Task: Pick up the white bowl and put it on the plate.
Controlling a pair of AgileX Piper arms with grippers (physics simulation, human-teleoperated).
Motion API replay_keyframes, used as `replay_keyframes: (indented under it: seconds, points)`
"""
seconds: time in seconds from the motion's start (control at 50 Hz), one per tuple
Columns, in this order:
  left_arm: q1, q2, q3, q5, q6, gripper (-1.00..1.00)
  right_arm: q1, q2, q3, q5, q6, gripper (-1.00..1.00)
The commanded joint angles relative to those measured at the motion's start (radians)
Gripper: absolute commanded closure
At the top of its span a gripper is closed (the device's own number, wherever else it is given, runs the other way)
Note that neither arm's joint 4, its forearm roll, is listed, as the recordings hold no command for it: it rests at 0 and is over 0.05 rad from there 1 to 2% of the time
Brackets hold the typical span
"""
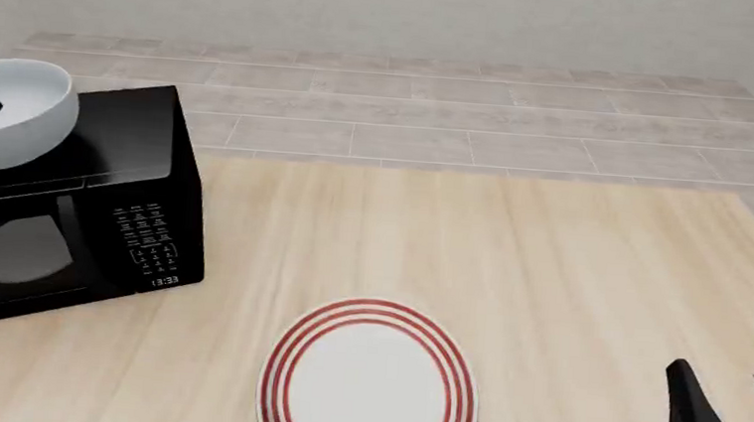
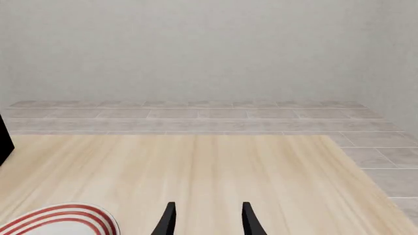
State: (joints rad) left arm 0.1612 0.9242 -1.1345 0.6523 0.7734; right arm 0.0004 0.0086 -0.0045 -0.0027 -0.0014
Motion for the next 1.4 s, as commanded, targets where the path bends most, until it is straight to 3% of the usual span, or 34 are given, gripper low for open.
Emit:
replay_keyframes:
  seconds: [0.02,1.4]
  points:
    - [0.002,0.029,0.040,-0.052,0.003,-1.00,0.000,-0.001,0.000,0.001,0.001,-1.00]
    - [0.053,0.137,0.120,-0.210,0.029,-1.00,0.001,0.012,0.001,-0.014,0.001,-1.00]
